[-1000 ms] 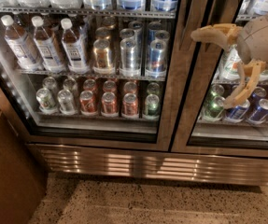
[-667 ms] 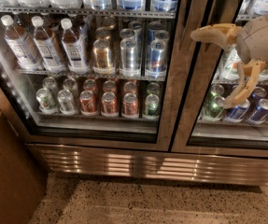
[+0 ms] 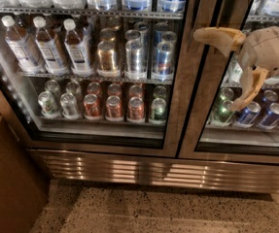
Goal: Open left fridge door
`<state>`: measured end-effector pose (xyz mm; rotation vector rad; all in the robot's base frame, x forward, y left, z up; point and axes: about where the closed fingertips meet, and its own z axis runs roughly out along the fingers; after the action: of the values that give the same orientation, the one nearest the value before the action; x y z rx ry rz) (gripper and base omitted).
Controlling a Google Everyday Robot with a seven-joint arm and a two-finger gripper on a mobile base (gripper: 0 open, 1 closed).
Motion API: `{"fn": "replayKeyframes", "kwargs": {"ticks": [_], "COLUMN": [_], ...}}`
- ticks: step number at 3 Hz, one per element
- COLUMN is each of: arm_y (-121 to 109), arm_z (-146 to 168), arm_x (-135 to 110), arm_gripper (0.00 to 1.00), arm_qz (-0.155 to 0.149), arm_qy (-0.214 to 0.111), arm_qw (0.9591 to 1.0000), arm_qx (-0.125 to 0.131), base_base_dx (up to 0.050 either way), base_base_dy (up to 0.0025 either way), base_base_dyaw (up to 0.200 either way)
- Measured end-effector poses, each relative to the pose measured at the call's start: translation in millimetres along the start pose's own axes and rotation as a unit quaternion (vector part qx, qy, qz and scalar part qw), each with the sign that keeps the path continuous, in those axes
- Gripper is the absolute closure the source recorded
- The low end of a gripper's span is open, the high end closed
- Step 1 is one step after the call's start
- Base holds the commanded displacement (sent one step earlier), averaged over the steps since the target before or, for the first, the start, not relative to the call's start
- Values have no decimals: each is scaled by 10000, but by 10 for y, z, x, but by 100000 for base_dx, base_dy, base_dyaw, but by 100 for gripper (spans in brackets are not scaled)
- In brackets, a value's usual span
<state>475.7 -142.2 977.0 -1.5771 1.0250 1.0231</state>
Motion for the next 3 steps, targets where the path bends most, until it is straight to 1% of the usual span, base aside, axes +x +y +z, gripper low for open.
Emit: {"fn": "replayKeyframes", "kwargs": {"ticks": [1,2,3], "arm_y": [-75,-116,-121], "arm_z": [14,30,-32], "arm_x": [-16,-15,-30], "arm_gripper": [0,0,0], "arm_qz": [-9,-11,-41], "arm_qy": [-391,-366,-314], "arm_qw": [9992,9993,9989], "arm_qx": [54,114,343], "base_base_dx": [0,0,0], "base_base_dy": [0,0,0], "base_base_dyaw": [0,0,0]}}
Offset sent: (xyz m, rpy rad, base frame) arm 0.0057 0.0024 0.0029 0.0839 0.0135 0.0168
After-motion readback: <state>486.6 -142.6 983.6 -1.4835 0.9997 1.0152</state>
